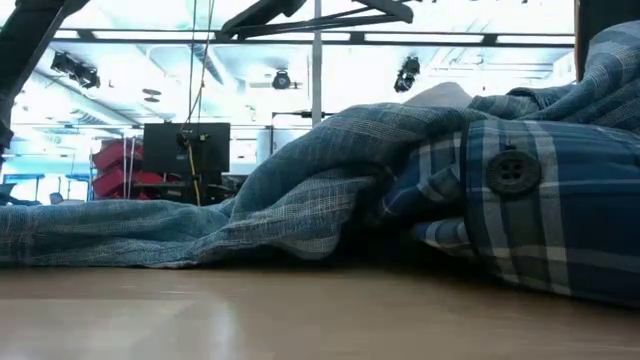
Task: Hang clothes
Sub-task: Hang the black hangers on the hanging rack
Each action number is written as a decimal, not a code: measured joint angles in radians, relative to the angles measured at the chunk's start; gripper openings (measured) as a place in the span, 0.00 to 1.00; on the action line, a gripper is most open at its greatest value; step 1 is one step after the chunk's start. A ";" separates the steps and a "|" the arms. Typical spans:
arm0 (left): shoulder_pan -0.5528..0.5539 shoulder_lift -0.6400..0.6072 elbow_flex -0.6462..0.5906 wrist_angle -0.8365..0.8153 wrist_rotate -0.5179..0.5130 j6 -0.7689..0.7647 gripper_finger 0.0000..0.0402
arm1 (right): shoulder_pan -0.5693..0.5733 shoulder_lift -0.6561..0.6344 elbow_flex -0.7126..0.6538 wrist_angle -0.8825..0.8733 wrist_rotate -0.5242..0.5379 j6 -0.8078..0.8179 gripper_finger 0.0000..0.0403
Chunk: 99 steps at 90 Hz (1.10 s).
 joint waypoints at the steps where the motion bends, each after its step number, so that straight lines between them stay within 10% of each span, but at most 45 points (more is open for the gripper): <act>1: 0.000 0.000 0.000 0.000 0.000 0.000 0.13 | -0.011 -0.003 0.000 0.002 0.000 0.000 0.13; 45: 0.000 0.000 0.000 -0.006 -0.018 0.016 0.13 | -0.478 0.278 0.300 -0.087 -0.411 0.199 0.32; 99: -0.020 -0.001 0.000 -0.024 -0.030 0.053 0.13 | -0.667 0.554 0.640 -0.305 -1.016 0.387 0.51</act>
